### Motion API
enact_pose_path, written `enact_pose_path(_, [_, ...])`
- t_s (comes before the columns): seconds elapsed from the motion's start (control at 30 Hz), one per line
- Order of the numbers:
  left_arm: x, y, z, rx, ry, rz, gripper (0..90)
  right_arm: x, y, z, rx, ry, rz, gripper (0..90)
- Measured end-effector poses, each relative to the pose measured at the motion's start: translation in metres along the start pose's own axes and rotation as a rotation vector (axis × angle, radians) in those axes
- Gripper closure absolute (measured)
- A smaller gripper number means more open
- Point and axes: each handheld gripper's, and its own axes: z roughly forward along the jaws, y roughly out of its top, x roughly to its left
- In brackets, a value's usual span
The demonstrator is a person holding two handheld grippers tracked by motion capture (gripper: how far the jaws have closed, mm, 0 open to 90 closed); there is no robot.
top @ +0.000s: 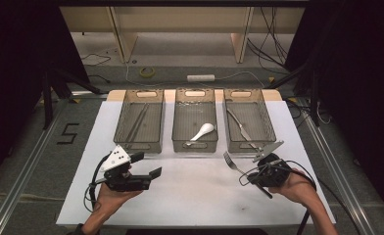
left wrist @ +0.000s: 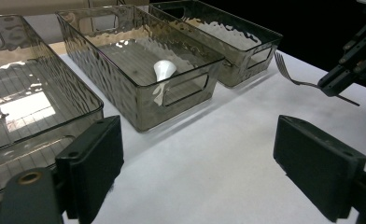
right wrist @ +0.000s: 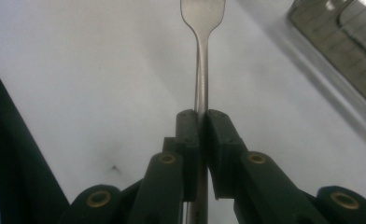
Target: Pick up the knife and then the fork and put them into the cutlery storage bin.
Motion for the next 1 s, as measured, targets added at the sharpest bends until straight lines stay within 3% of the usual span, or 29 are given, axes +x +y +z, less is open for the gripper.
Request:
enact_pose_path(0.33, [0.001,0.0,-0.001,-0.008,0.0,-0.005,15.6,-0.023,0.02,-0.009,-0.106,-0.001,0.065,84.2])
enact_pose_path(0.83, [0.001,0.0,-0.002,-0.019,0.002,-0.007,15.6,-0.05,0.057,-0.022,-0.204,0.006,0.126,84.2])
enact_pose_path(1.0, [0.001,0.0,-0.002,-0.017,0.001,-0.001,15.6,-0.061,0.068,-0.029,-0.234,-0.011,0.145,84.2])
